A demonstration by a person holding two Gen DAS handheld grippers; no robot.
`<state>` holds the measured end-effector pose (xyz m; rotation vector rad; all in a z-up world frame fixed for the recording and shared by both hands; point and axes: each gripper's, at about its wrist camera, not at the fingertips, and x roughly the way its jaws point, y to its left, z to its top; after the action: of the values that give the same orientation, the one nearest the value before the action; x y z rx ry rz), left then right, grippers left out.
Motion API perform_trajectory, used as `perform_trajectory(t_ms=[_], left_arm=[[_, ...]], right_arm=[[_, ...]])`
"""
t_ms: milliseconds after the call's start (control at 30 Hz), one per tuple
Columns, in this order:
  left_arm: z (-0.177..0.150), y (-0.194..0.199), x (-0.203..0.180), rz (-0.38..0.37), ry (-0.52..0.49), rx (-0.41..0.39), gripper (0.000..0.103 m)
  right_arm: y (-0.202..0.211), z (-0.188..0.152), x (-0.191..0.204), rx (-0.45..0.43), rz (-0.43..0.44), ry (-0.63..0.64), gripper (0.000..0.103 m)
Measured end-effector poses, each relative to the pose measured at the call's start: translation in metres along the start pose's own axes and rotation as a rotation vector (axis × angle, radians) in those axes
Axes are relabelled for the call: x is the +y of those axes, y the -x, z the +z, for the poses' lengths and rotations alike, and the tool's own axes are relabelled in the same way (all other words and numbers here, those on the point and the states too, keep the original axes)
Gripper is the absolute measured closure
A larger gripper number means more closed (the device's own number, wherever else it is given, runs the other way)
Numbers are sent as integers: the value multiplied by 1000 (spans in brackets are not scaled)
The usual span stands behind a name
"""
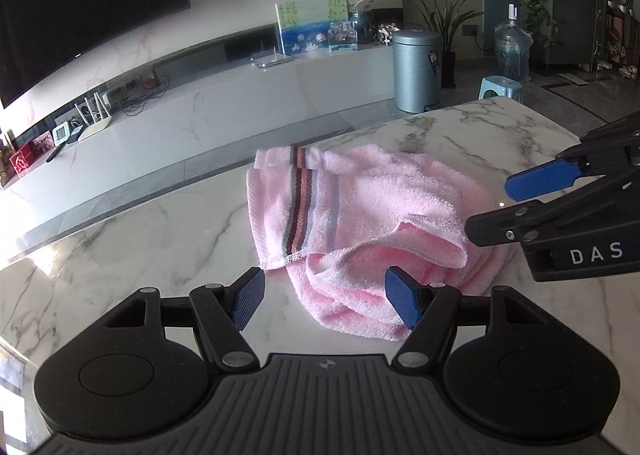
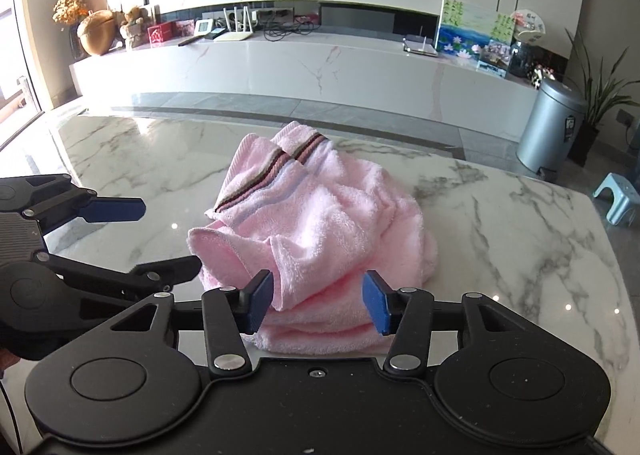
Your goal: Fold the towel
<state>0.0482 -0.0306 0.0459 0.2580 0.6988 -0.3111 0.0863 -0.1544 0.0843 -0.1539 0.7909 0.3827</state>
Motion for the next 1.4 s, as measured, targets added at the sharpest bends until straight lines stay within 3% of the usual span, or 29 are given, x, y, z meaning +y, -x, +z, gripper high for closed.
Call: perform_trajectory(t_ms=[133, 200, 267, 367, 433, 467, 700, 1067, 1400], left_arm=[[0, -13, 0, -31, -3, 9, 41], [0, -20, 0, -48, -17, 9, 43], [0, -25, 0, -65, -22, 9, 47], [1, -31, 1, -97, -18, 8, 59], [1, -34, 2, -124, -17, 18, 73], [1, -35, 2, -130, -17, 24, 75], [-7, -18, -1, -172, -8, 58, 88], [-45, 31, -26, -214, 13, 116, 92], [-72, 61, -40, -238, 53, 151, 92]], right_arm=[[-18, 6, -1, 39, 16, 18, 59], [-28, 8, -2, 58, 22, 25, 65], [-37, 9, -4, 75, 41, 21, 81], [-44, 8, -6, 88, 62, 10, 93], [-43, 8, -9, 87, 65, 3, 95], [-41, 8, -10, 88, 59, -3, 97], [-17, -1, -13, 102, 14, -8, 97], [29, -57, 0, 164, -22, -77, 97], [53, -87, 12, 236, 5, -31, 96]])
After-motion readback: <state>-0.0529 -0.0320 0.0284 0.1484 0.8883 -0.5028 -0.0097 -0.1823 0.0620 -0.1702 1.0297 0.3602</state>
